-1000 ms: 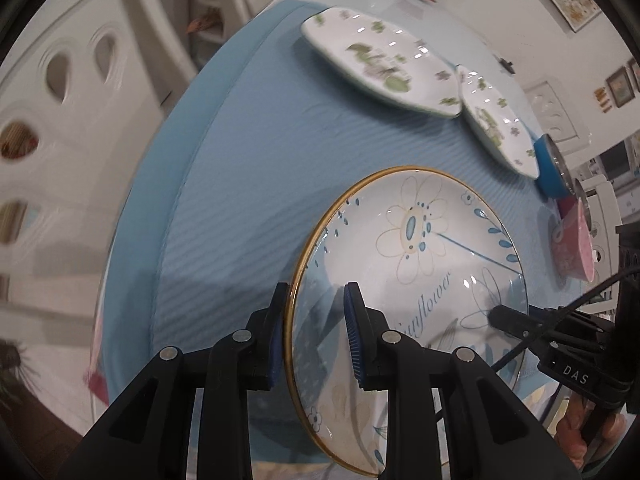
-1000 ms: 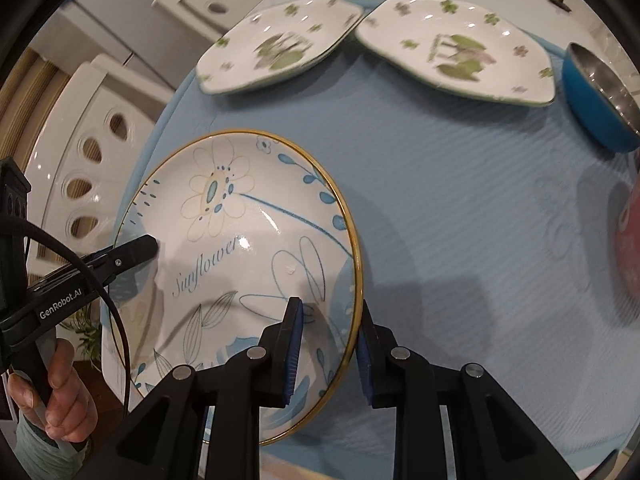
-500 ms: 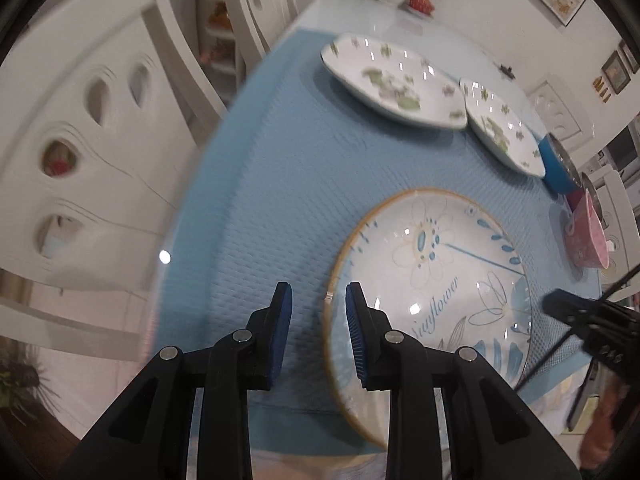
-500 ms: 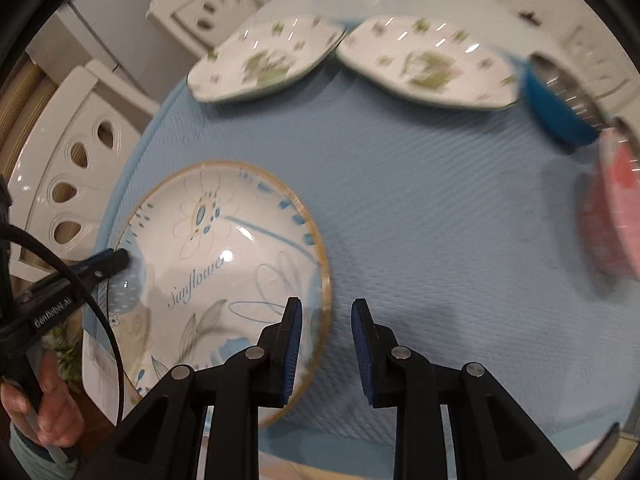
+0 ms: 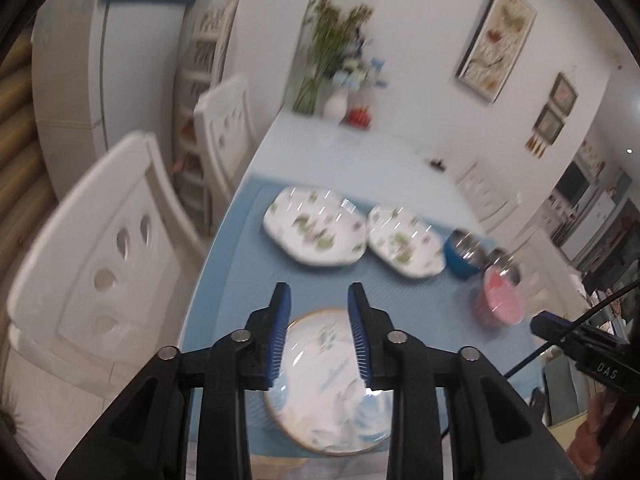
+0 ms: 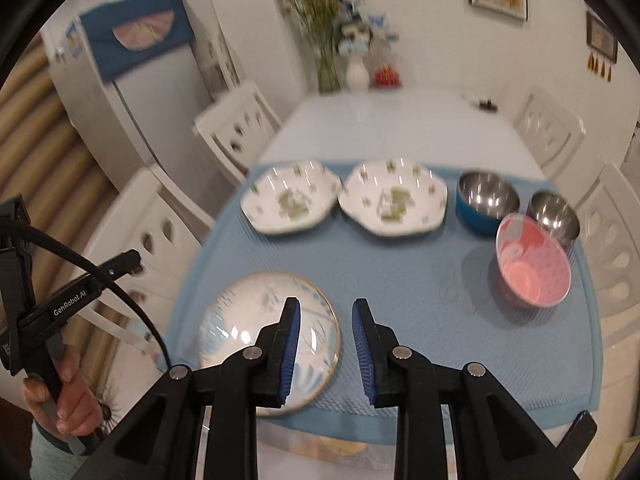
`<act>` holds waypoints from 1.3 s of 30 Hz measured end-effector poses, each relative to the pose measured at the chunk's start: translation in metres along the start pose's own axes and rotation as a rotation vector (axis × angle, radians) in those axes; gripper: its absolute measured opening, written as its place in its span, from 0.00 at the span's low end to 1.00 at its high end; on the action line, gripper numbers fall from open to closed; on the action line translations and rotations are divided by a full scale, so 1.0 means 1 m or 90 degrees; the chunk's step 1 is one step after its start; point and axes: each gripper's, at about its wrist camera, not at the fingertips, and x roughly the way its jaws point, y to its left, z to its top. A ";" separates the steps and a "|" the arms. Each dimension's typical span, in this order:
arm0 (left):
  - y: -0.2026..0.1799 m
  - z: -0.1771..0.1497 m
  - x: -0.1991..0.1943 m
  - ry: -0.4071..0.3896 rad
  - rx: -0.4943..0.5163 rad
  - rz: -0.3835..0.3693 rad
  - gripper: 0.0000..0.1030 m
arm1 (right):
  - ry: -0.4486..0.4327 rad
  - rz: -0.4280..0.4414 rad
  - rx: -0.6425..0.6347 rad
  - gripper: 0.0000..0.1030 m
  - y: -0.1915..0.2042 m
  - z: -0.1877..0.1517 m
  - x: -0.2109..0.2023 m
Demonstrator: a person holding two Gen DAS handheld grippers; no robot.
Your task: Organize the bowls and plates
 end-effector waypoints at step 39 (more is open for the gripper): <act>0.109 0.100 0.306 0.286 -0.039 -0.020 0.26 | 0.175 0.027 0.228 0.38 -0.009 0.090 0.305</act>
